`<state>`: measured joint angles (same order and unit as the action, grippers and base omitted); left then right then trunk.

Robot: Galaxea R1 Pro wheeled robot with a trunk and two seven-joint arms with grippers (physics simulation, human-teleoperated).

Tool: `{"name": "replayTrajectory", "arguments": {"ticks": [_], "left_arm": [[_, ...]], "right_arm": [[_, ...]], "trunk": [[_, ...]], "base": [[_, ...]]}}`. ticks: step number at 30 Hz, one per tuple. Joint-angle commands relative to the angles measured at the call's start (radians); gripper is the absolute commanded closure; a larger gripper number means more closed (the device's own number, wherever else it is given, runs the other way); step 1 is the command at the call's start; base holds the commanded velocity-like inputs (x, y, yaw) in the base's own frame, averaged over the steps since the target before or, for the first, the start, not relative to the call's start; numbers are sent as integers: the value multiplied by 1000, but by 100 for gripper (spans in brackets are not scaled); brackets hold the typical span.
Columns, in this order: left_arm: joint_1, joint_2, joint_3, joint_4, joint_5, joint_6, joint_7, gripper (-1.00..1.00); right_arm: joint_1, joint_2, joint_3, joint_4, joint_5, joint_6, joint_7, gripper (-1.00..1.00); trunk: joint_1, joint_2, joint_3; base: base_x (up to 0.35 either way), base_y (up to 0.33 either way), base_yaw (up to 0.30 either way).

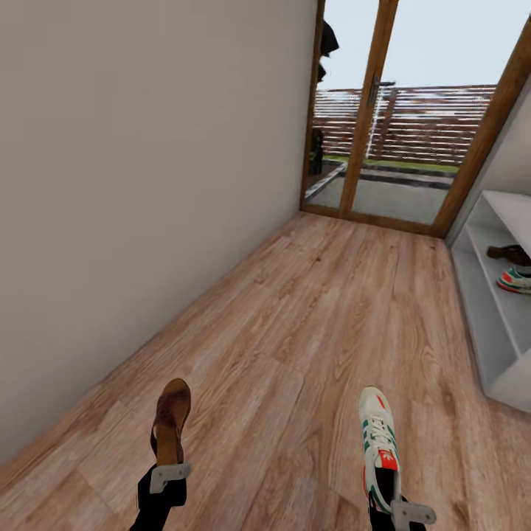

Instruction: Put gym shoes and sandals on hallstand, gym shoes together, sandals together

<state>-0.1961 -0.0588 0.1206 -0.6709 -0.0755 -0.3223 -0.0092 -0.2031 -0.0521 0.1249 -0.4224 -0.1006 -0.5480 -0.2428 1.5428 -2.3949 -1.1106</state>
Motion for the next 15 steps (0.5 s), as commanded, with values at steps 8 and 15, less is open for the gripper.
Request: {"name": "replayTrajectory", "arguments": {"ticks": [8,15], "left_arm": [[0,-2,5,3,-10,-3,0,100],[0,-2,5,5,-10,-3,0,100]], "right_arm": [[-1,-1,9,1,-10,-4,-4,100],[-1,0,10,2,-10,-4,-4,100]], "trunk": [[0,0,4],[0,0,8]], "base": [[100,0,-300],[271,102,-300]]}}
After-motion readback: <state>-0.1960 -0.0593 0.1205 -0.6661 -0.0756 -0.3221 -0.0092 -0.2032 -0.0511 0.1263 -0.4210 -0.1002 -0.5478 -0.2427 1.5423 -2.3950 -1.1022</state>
